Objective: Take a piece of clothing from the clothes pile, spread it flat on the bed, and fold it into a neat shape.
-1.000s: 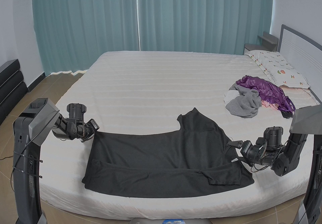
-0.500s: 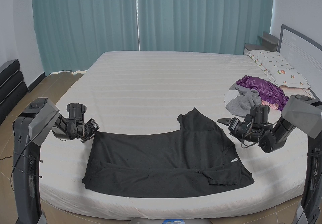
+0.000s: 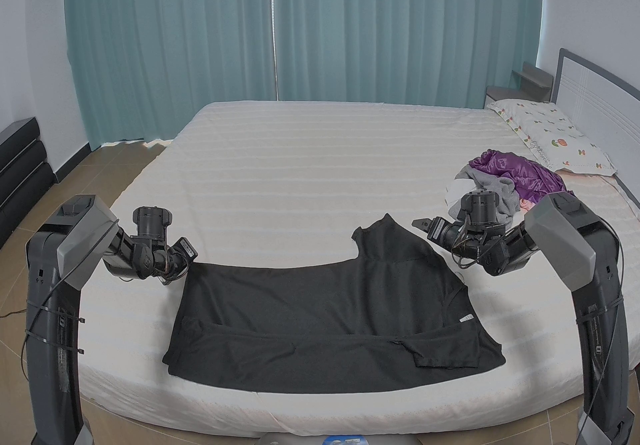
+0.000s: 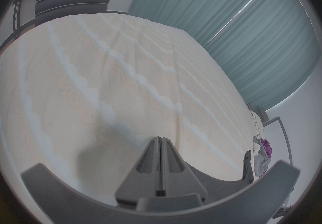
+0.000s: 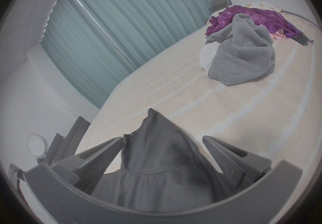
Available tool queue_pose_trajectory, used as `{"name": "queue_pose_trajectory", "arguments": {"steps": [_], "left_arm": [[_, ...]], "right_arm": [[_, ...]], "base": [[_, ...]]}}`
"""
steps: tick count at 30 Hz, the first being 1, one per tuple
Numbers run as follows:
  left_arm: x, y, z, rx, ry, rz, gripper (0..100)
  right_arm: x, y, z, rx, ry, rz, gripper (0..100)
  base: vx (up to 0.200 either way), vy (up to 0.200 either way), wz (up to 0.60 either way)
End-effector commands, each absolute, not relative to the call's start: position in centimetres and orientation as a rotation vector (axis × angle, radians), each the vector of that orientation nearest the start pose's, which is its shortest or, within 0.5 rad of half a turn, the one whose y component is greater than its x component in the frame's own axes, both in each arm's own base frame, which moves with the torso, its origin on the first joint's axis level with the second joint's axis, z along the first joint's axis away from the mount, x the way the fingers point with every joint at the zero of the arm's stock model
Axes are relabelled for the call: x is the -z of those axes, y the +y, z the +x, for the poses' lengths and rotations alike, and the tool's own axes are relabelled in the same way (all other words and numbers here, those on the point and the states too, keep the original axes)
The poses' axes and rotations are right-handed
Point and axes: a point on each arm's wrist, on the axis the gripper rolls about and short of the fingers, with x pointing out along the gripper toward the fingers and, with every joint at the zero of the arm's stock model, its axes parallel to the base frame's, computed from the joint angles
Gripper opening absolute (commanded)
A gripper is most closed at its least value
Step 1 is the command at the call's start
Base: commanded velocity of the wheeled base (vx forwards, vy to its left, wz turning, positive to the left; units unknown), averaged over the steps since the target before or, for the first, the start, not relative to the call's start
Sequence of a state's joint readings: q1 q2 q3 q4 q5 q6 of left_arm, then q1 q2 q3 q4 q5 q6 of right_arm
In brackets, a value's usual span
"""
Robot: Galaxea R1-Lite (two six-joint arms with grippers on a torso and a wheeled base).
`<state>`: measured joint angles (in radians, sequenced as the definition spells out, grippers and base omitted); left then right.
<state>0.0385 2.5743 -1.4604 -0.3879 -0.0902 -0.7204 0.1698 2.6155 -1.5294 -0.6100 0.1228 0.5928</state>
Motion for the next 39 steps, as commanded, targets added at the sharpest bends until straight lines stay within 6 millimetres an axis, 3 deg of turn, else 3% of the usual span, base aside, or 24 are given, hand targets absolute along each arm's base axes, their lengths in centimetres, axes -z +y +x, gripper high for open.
{"name": "queue_pose_trajectory", "arguments": {"steps": [1, 11, 12, 21, 28, 39], "left_arm": [[3.1, 1.5, 47.4, -0.214, 0.715, -0.734, 0], [3.2, 1.5, 47.4, -0.213, 0.717, -0.730, 0], [3.2, 1.5, 47.3, -0.214, 0.719, -0.730, 0], [3.2, 1.5, 47.4, -0.212, 0.717, -0.729, 0], [2.9, 1.5, 47.4, -0.213, 0.711, -0.731, 0], [0.7, 1.5, 47.4, -0.208, 0.664, -0.730, 0]], "right_arm": [[5.1, 9.7, 50.8, -0.108, 0.601, 0.526, 100], [5.7, 9.6, 52.3, -0.067, 0.612, 0.516, 100], [5.8, 9.6, 52.3, -0.061, 0.622, 0.514, 0], [5.1, 9.0, 52.7, -0.026, 0.622, 0.514, 0], [3.2, 8.6, 52.7, -0.021, 0.603, 0.531, 0], [0.4, 7.1, 50.9, -0.002, 0.558, 0.591, 0]], "base": [[0.000, 0.000, 0.00], [0.000, 0.000, 0.00], [0.000, 0.000, 0.00], [0.000, 0.000, 0.00], [0.000, 0.000, 0.00], [0.000, 0.000, 0.00]]}}
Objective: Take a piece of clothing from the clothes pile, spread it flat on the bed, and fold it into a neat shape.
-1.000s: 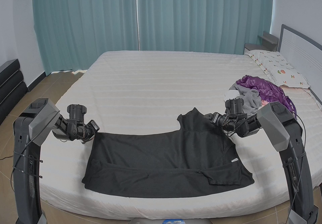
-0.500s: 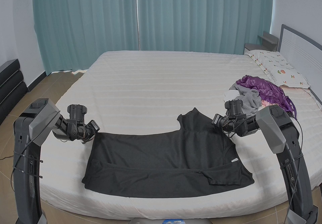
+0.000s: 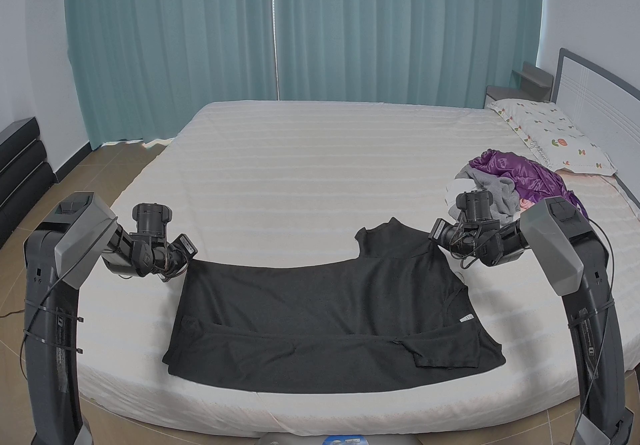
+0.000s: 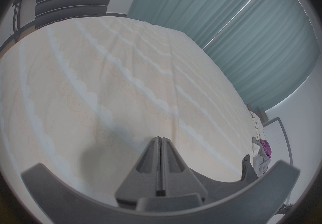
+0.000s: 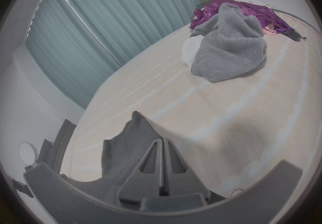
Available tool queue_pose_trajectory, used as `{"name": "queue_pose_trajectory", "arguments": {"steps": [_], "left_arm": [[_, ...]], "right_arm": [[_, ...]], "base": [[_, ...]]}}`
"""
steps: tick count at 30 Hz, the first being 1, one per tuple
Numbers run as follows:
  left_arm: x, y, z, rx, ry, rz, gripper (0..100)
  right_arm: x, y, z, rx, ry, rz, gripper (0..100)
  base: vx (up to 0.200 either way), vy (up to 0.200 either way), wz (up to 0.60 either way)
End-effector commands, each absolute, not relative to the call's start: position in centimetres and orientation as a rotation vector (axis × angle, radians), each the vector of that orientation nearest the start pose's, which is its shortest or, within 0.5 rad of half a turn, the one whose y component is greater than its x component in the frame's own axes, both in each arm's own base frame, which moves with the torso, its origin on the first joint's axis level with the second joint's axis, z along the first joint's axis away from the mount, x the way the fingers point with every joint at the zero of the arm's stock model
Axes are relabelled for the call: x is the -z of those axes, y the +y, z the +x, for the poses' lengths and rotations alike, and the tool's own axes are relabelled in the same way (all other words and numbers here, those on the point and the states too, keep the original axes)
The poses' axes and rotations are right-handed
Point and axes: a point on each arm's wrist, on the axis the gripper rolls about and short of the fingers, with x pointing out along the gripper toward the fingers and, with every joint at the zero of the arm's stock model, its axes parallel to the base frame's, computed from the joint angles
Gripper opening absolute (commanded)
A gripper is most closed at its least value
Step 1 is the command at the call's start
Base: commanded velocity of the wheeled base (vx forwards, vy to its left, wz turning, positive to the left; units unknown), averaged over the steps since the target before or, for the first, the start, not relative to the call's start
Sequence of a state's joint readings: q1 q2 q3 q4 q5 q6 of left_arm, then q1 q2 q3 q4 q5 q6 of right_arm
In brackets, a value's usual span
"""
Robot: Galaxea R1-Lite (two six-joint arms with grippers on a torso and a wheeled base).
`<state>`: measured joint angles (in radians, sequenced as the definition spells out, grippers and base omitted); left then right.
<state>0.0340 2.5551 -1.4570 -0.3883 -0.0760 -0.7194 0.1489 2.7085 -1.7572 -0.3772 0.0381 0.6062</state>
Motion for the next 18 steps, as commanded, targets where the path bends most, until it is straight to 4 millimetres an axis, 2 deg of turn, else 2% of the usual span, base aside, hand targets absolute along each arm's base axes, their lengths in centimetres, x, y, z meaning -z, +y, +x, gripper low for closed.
{"name": "queue_pose_trajectory", "arguments": {"steps": [1, 6, 12, 18], "left_arm": [[0.4, 1.5, 47.4, -0.206, 0.658, -0.730, 0], [-0.6, 1.6, 47.1, -0.202, 0.627, -0.744, 0], [-1.7, 1.9, 46.5, -0.190, 0.579, -0.748, 0], [-2.7, 2.8, 45.7, -0.194, 0.534, -0.757, 0]], "right_arm": [[0.2, 6.9, 50.5, -0.002, 0.539, 0.604, 0], [-0.1, 6.5, 49.2, -0.025, 0.495, 0.615, 0], [-0.5, 6.0, 49.1, -0.031, 0.446, 0.629, 0], [0.0, 5.9, 48.4, -0.030, 0.450, 0.624, 0]], "base": [[0.000, 0.000, 0.00], [0.000, 0.000, 0.00], [0.000, 0.000, 0.00], [0.000, 0.000, 0.00]]}}
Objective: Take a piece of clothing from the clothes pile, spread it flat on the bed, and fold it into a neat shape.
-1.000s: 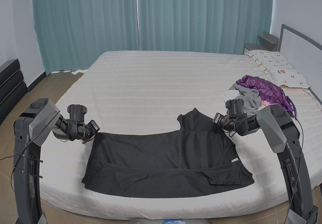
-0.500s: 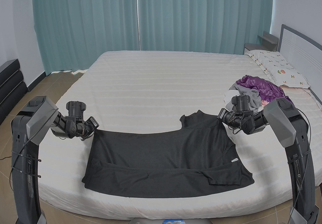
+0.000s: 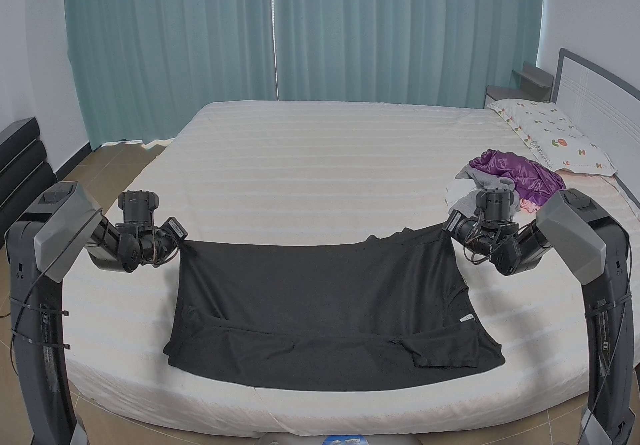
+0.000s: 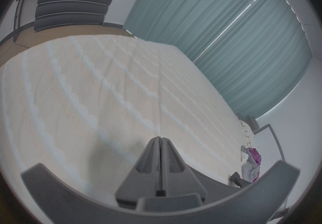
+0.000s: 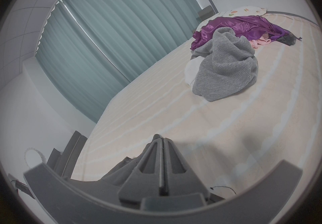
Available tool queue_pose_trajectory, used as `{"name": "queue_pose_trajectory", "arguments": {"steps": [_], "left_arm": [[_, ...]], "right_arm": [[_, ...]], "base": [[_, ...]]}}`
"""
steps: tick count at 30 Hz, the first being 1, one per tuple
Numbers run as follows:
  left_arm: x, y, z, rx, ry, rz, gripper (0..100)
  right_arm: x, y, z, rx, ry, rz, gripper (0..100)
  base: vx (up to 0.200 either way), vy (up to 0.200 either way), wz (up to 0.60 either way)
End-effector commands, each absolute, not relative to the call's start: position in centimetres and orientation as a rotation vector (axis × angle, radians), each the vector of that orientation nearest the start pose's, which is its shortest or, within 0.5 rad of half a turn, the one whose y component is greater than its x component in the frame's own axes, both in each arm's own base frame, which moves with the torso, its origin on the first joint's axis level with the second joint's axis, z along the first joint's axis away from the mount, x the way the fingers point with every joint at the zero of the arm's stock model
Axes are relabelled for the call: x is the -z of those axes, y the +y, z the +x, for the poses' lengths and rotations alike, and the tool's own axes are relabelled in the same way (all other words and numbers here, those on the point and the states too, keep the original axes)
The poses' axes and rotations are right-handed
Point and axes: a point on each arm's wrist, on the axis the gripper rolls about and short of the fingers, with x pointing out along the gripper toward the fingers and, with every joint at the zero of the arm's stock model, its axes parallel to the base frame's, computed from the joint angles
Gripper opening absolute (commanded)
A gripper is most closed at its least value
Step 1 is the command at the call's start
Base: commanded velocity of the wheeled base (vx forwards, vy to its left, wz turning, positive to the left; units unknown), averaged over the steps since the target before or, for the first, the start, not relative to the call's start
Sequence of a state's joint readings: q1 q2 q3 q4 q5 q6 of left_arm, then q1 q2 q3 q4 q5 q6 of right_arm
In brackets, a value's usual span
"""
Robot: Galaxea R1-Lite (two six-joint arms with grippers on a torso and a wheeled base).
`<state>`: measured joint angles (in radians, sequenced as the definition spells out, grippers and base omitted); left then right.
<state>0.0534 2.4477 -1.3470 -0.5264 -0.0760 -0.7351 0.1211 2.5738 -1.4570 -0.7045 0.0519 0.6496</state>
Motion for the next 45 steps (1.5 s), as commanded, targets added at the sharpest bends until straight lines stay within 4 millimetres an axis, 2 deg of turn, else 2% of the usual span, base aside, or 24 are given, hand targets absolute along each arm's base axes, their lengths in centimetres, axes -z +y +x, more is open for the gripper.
{"name": "queue_pose_trajectory", "arguments": {"steps": [1, 7, 15, 20, 32, 39, 45], "left_arm": [[-2.8, 3.3, 45.5, -0.199, 0.520, -0.759, 0], [-2.2, 3.2, 45.1, -0.206, 0.544, -0.758, 0], [-1.5, 3.2, 44.7, -0.207, 0.570, -0.757, 0], [-1.5, 3.2, 44.7, -0.199, 0.573, -0.758, 0], [-1.2, 3.0, 45.0, -0.185, 0.549, -0.762, 0], [-0.8, 2.9, 44.0, -0.197, 0.589, -0.753, 0], [-1.4, 2.8, 43.1, -0.196, 0.599, -0.749, 0]], "right_arm": [[-0.4, 5.9, 48.3, -0.036, 0.429, 0.629, 0], [0.6, 6.1, 47.2, -0.058, 0.465, 0.620, 0], [0.2, 6.0, 47.3, -0.069, 0.431, 0.624, 0], [-0.9, 5.8, 47.1, -0.075, 0.398, 0.635, 0], [-0.6, 5.7, 46.8, -0.068, 0.413, 0.633, 0], [-0.9, 5.6, 45.1, -0.084, 0.465, 0.634, 0], [-1.2, 5.5, 43.7, -0.095, 0.500, 0.635, 0]], "base": [[0.000, 0.000, 0.00], [0.000, 0.000, 0.00], [0.000, 0.000, 0.00], [0.000, 0.000, 0.00], [0.000, 0.000, 0.00], [0.000, 0.000, 0.00], [0.000, 0.000, 0.00]]}}
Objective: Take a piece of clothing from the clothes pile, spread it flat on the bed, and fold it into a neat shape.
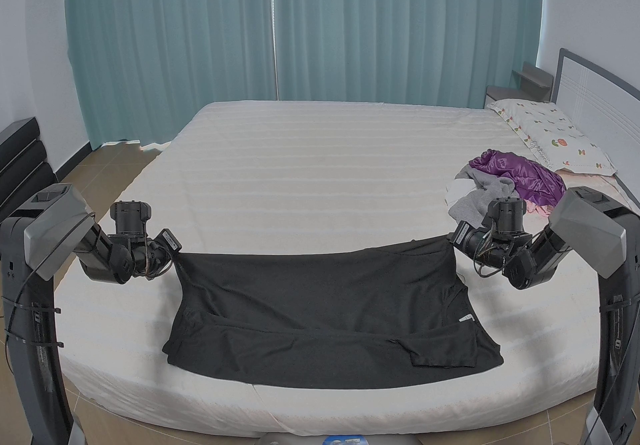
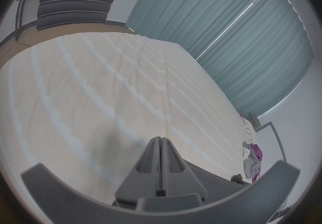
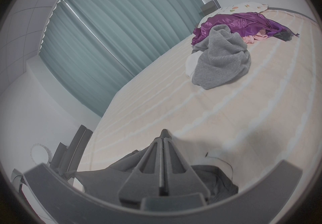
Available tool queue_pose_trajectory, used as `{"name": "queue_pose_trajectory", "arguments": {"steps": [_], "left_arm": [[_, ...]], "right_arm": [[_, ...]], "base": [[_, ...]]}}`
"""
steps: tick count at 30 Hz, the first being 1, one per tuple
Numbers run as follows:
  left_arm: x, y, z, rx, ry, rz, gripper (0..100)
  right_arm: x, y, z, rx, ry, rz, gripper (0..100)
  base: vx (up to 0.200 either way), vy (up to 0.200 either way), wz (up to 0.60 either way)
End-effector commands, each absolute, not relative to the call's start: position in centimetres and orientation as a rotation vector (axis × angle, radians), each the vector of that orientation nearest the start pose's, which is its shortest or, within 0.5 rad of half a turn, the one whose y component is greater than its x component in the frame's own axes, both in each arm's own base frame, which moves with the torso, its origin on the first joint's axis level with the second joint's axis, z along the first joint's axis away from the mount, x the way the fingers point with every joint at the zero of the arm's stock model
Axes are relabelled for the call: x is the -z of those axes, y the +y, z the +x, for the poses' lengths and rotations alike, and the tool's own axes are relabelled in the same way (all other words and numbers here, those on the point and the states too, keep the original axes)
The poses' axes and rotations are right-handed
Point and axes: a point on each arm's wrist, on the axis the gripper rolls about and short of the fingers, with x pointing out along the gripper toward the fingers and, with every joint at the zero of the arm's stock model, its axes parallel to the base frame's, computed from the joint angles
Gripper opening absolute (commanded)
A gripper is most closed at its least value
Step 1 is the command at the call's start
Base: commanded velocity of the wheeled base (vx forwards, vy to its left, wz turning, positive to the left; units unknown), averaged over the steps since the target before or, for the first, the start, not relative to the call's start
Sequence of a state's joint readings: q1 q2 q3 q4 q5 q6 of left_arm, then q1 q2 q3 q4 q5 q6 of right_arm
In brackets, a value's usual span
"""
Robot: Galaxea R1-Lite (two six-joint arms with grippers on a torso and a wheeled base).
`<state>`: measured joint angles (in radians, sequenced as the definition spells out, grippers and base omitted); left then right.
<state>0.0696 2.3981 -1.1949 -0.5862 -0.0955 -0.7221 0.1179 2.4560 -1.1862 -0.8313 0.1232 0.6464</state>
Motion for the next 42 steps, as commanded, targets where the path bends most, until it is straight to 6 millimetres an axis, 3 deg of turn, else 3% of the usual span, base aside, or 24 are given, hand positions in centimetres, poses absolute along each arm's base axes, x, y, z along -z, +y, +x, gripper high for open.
{"name": "queue_pose_trajectory", "arguments": {"steps": [1, 9, 20, 26, 37, 38, 39, 42], "left_arm": [[-2.0, 2.7, 42.4, -0.190, 0.602, -0.733, 0], [-2.8, 2.5, 40.4, -0.176, 0.630, -0.704, 0], [-1.2, 2.3, 37.9, -0.177, 0.731, -0.652, 0], [0.0, 2.0, 36.8, -0.168, 0.792, -0.605, 0], [0.4, 1.5, 36.5, -0.161, 0.816, -0.595, 0], [0.5, 1.5, 36.4, -0.163, 0.819, -0.596, 100], [0.5, 1.5, 36.4, -0.162, 0.820, -0.595, 100], [0.3, 1.5, 36.4, -0.162, 0.815, -0.596, 100]], "right_arm": [[-1.5, 5.4, 43.0, -0.099, 0.513, 0.641, 0], [-2.1, 4.8, 39.9, -0.111, 0.578, 0.652, 0], [-1.0, 4.5, 35.5, -0.123, 0.723, 0.654, 0], [0.9, 4.6, 34.3, -0.107, 0.803, 0.640, 0], [3.6, 4.6, 33.9, -0.118, 0.875, 0.554, 0], [3.7, 4.6, 34.0, -0.118, 0.876, 0.553, 0], [3.9, 4.6, 34.0, -0.117, 0.879, 0.554, 100], [3.4, 4.6, 34.3, -0.117, 0.860, 0.566, 100]], "base": [[0.000, 0.000, 0.00], [0.000, 0.000, 0.00], [0.000, 0.000, 0.00], [0.000, 0.000, 0.00], [0.000, 0.000, 0.00], [0.000, 0.000, 0.00], [0.000, 0.000, 0.00], [0.000, 0.000, 0.00]]}}
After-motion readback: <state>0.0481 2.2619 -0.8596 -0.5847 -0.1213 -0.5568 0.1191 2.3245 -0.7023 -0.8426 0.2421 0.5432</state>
